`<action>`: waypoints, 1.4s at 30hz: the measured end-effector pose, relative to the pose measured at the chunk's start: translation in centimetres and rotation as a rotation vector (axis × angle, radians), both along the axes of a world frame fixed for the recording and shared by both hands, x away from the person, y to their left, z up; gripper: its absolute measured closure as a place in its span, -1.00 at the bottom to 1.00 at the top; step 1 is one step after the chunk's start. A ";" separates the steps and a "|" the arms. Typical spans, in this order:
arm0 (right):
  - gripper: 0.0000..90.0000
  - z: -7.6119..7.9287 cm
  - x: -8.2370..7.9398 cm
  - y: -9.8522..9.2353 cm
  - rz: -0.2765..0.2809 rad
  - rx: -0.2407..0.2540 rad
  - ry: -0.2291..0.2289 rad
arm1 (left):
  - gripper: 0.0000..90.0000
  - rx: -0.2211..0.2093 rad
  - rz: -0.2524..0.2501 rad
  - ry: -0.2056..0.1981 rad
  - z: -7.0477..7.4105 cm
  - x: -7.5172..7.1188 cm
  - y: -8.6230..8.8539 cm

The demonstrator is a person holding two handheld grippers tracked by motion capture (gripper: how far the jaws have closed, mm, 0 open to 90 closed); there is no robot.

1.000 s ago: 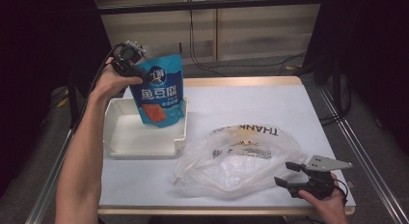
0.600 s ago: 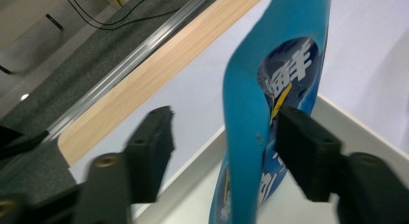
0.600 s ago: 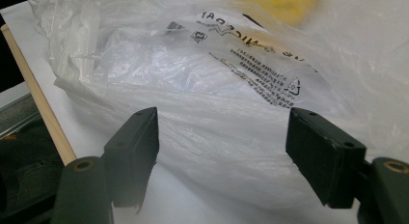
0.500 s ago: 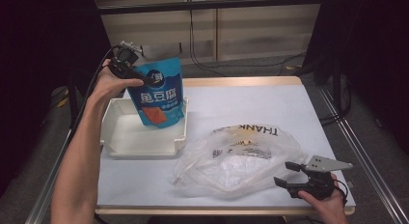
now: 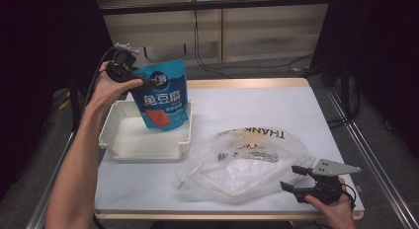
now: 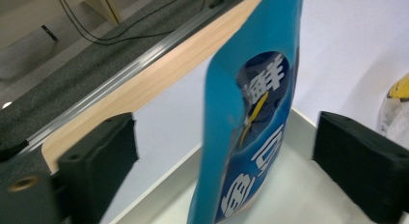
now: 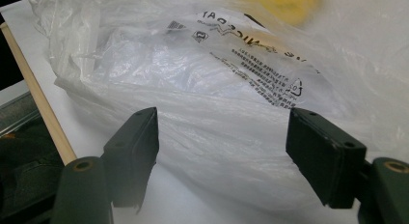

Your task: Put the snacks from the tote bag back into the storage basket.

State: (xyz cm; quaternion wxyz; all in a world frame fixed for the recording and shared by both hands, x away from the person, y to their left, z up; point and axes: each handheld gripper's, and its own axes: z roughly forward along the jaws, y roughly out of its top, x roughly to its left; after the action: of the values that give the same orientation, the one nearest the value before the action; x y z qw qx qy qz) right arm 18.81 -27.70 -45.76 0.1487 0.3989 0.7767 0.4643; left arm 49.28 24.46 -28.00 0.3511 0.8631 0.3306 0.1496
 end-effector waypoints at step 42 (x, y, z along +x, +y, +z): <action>-0.40 0.1 0.1 0.2 -0.009 -0.003 -0.006 | -0.92 -0.165 0.101 -0.091 -2.4 -7.3 6.1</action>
State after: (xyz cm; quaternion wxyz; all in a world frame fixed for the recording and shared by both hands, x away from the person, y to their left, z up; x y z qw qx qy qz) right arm 18.87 -27.52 -45.67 0.1539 0.4006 0.7751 0.4637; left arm 41.99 30.59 -30.38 0.4276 0.8059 0.3687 0.1782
